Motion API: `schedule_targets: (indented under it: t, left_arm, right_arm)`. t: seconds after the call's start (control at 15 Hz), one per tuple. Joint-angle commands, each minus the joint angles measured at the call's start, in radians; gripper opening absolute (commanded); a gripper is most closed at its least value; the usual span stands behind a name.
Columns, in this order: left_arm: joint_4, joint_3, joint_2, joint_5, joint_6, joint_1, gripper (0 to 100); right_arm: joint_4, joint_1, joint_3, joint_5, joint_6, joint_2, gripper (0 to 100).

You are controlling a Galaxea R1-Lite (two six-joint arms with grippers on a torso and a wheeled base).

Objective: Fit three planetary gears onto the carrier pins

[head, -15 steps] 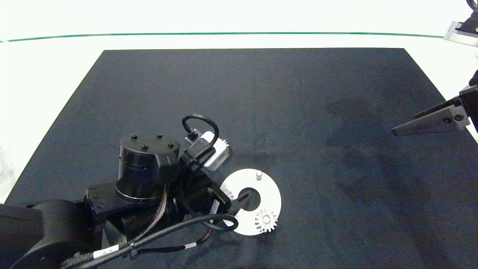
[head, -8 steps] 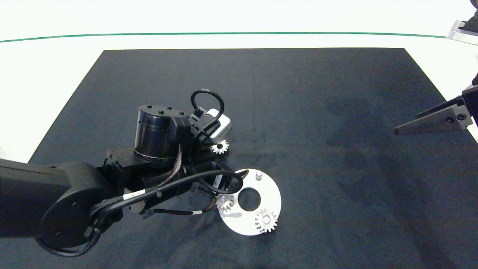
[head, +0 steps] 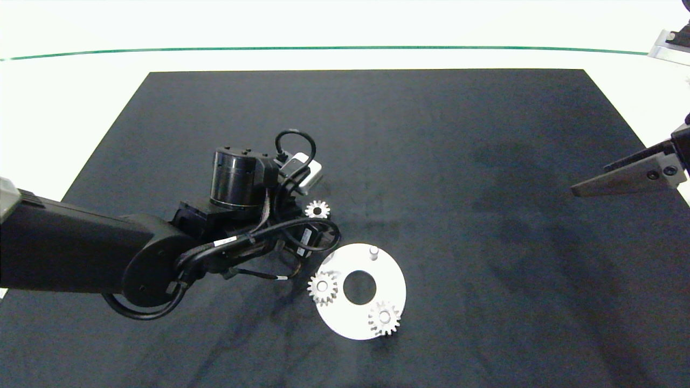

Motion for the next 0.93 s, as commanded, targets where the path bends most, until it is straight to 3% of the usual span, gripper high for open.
schedule_targets:
  t: [0.07, 0.33, 0.93]
  left_arm:
    - [0.003, -0.012, 0.018, 0.000, 0.003, 0.014, 100]
    - [0.037, -0.011, 0.001, 0.000, 0.014, 0.014, 99]
    - [0.155, -0.092, -0.019, 0.009, 0.012, 0.004, 81]
  right_arm:
    - [0.006, 0.000, 0.001, 0.002, -0.002, -0.001, 100]
    - [0.006, 0.000, 0.001, 0.008, -0.002, -0.004, 100]
    - [0.007, -0.014, 0.002, 0.010, -0.002, -0.004, 100]
